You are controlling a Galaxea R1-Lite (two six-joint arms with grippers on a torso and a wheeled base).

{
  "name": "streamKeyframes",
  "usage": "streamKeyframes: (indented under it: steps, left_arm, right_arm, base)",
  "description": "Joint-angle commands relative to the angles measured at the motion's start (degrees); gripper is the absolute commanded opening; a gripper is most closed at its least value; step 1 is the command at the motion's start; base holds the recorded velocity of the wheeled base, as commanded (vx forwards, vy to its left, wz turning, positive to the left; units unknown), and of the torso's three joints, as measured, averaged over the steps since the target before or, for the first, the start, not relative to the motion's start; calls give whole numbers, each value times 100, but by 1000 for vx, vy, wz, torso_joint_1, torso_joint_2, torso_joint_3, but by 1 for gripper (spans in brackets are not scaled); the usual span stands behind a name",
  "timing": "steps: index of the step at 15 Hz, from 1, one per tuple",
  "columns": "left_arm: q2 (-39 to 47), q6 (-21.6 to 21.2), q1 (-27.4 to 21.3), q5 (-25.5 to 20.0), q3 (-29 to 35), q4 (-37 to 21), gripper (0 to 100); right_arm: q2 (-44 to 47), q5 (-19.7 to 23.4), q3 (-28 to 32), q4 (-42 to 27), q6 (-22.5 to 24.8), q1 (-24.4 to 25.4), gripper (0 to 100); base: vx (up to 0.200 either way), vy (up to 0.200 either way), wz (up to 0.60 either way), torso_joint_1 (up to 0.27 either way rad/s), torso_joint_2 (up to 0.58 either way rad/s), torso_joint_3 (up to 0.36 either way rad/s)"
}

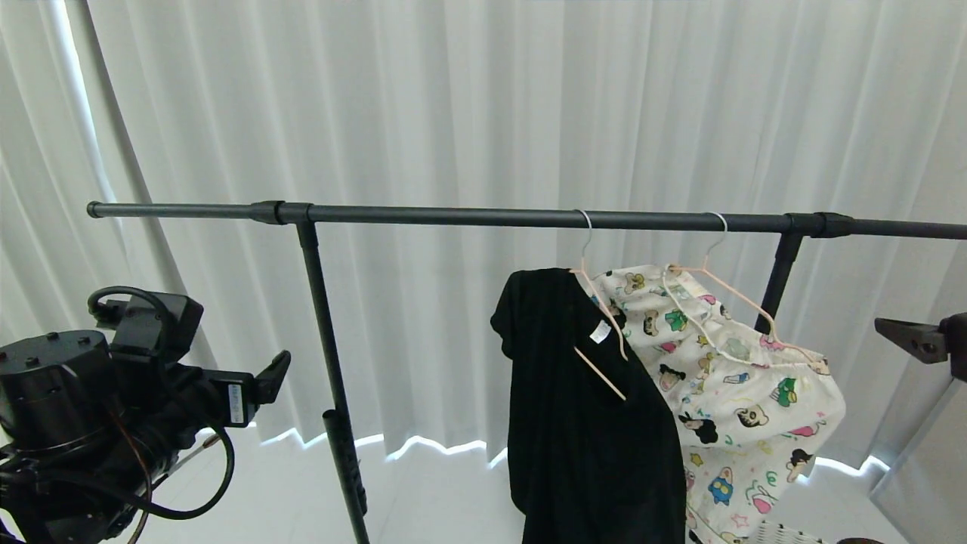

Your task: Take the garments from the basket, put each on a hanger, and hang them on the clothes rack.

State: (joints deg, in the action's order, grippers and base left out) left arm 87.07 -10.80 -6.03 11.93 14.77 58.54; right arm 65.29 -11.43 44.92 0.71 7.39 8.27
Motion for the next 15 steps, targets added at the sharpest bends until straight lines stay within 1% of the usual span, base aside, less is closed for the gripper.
streamKeyframes:
  steps: [1, 9, 12, 15]
  left_arm:
    - [-5, -1, 6, 2, -1, 0, 100]
    - [-32, -1, -3, 2, -36, 0, 100]
    - [-49, -36, -12, 2, -177, 26, 100]
    - [-58, -36, -12, 2, -186, 61, 100]
  right_arm:
    - [19, 1, -36, 8, 17, -27, 100]
    - [19, -8, -54, 8, 167, -290, 100]
    - [10, -8, -63, 8, 167, -299, 100]
    - [10, -8, -63, 8, 167, -308, 100]
  base:
    - [-200, 0, 0, 2, 2, 2]
    - [-200, 0, 0, 2, 2, 2]
    - [-200, 0, 0, 2, 5, 4]
    - [-200, 0, 0, -1, 2, 1]
